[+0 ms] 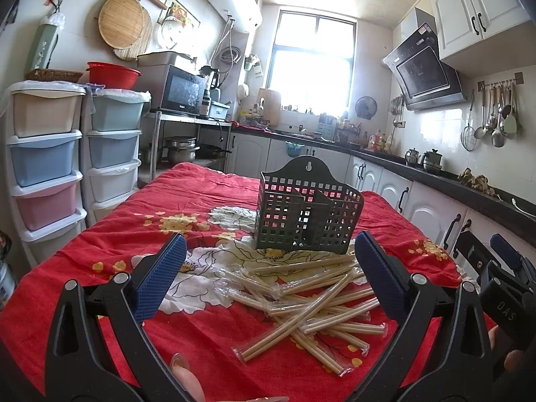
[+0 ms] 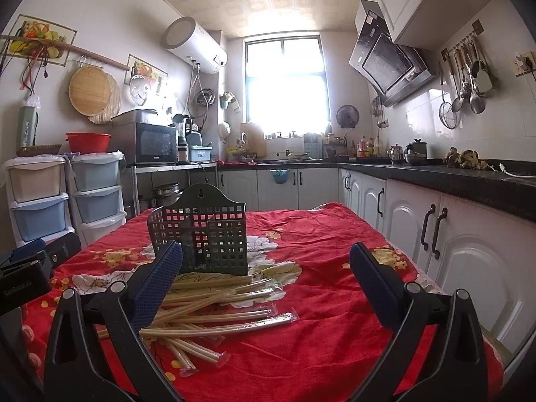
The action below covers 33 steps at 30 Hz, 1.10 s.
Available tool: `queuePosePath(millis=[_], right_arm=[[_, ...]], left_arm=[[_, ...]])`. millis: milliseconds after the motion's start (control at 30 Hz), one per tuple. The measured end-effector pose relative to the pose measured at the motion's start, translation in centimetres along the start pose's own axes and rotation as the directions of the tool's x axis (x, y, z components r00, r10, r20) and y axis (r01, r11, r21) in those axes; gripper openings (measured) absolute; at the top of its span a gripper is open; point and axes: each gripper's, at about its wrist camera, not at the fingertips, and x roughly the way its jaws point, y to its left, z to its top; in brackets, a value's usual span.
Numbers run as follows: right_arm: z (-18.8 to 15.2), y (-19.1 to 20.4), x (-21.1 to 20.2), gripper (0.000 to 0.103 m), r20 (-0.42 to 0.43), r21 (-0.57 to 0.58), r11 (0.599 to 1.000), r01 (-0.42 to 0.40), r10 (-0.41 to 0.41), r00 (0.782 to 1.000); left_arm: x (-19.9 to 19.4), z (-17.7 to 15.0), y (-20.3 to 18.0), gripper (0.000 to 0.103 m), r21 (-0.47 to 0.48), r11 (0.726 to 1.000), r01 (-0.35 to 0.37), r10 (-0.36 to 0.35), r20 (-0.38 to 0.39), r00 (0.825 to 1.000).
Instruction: Organize utensils
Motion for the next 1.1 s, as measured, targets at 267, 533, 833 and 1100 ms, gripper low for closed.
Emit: queuePosePath(millis=[267, 533, 833, 1100], right_arm=[[0.0, 0.0, -0.2, 0.097, 0.001, 0.000, 1.000, 0.001, -0.001, 1.000], [0.0, 0.0, -0.2, 0.097, 0.000, -0.001, 1.000, -0.003, 0.003, 1.000], [0.1, 0.9, 0.7, 0.097, -0.034, -0.055, 0.995, -0.077, 0.076, 0.997], [0.6, 2.9, 1.9, 0.097, -0.092, -0.105, 0.978, -0.177, 0.168, 0.982]], left_arm=[[-0.3, 0.5, -0.2, 0.093, -0.009, 1.000, 0.004, -0.004, -0.005, 1.000], [-0.1, 0.4, -0.1, 0.093, -0.017, 1.000, 0.006, -0.006, -0.012, 1.000], [0.7, 0.1, 1.5, 0.093, -0.055, 0.998, -0.017, 0.013, -0.066, 0.998], [1.6, 0.6, 4.1, 0.093, -0.111, 0.992, -0.055, 0.042, -0.117, 0.992]])
